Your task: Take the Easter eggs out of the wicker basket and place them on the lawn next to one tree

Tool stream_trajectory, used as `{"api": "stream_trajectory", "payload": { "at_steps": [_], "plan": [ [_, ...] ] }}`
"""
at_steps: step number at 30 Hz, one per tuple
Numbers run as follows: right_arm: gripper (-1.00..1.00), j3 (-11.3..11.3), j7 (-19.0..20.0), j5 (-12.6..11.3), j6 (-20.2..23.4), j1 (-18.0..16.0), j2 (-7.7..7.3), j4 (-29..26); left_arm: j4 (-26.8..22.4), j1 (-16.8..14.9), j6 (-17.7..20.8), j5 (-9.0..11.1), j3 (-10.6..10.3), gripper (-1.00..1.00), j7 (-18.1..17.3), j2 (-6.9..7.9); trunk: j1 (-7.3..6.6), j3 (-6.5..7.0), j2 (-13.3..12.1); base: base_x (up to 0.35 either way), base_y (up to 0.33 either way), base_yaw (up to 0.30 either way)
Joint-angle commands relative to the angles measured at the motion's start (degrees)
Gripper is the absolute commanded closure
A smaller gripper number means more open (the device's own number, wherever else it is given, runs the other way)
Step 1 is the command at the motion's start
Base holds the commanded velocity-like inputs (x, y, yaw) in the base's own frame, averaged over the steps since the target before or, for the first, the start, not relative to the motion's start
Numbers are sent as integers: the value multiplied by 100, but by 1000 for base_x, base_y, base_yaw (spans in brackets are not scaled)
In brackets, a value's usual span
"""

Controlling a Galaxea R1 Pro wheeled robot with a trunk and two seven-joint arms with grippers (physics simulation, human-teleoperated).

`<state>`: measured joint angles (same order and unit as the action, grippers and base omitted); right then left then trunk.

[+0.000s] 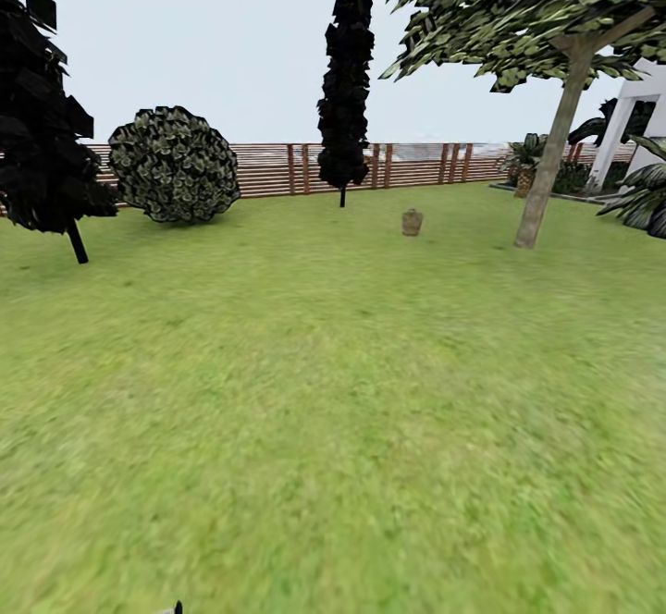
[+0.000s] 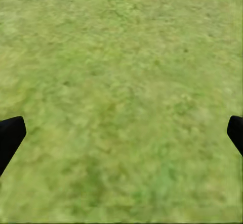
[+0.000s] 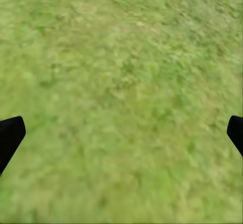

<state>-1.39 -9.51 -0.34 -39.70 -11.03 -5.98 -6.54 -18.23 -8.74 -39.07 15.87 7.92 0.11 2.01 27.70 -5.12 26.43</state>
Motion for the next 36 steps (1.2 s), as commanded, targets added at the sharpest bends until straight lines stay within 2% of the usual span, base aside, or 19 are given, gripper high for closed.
{"api": "stream_trajectory", "payload": {
  "at_steps": [1,2,4,6,7,9,10,13,16,18,20,21,23,25,29,31,36],
  "plan": [
    [-100,-11,1,-2,-17,-5,1,4,2,-5,157,15,-5,-100,6,4,6,-11,10,331,-89,0],
    [-100,-11,1,-1,-15,-5,1,4,-4,-5,991,10,-8,-100,12,23,6,-11,10,331,-84,0],
    [-100,-11,1,-1,-13,-5,1,4,-25,-3,1778,1,-9,-100,14,41,6,-11,10,331,-78,0],
    [-100,-11,1,2,-12,-3,1,4,-31,-2,2375,-2,-9,-100,15,49,6,-11,10,331,-75,0],
    [-100,-11,1,3,-12,-4,1,4,-31,-3,2521,-3,-9,-100,15,52,6,-11,10,331,-73,0],
    [-100,-11,1,6,-12,-4,1,4,-35,-9,3099,3,-9,-100,17,63,6,-11,10,331,-72,0],
    [-100,-11,1,7,-12,-3,1,4,-38,-17,3457,12,-10,-100,21,113,6,-11,10,331,-71,0],
    [-100,-11,1,8,-12,-4,1,4,-38,-21,3631,21,-10,-100,23,166,6,-11,10,331,-71,0],
    [-100,-11,1,8,-12,-5,1,4,-37,-22,3601,71,31,-100,24,196,6,-11,10,331,-70,0],
    [-100,-11,1,8,-12,-4,1,4,-30,-22,2895,213,241,-100,20,191,6,-11,10,331,-70,0],
    [-100,-11,1,8,-12,-5,1,4,55,-22,1928,285,366,-100,13,166,6,-11,10,331,-70,0],
    [-100,-8,1,8,-12,-3,1,4,152,-23,1744,298,383,-100,11,162,6,-11,10,331,-70,0],
    [-100,4,1,8,-12,-3,6,4,335,-23,1742,303,400,-100,-5,179,6,-11,10,331,-70,0],
    [-100,12,1,9,-12,-4,13,4,309,-23,2439,308,408,-100,-31,211,6,-11,10,331,-68,0],
    [-100,15,1,9,-12,-4,17,4,141,-23,3209,311,415,-100,-43,231,6,-11,10,330,-33,0],
    [-100,15,1,8,-12,-3,18,4,89,-23,2892,327,440,-100,-51,237,6,-11,10,311,-8,0],
    [-100,17,1,8,-12,-4,24,7,191,-23,1641,330,432,-100,-27,216,6,-11,10,310,-60,0]
  ]
}}
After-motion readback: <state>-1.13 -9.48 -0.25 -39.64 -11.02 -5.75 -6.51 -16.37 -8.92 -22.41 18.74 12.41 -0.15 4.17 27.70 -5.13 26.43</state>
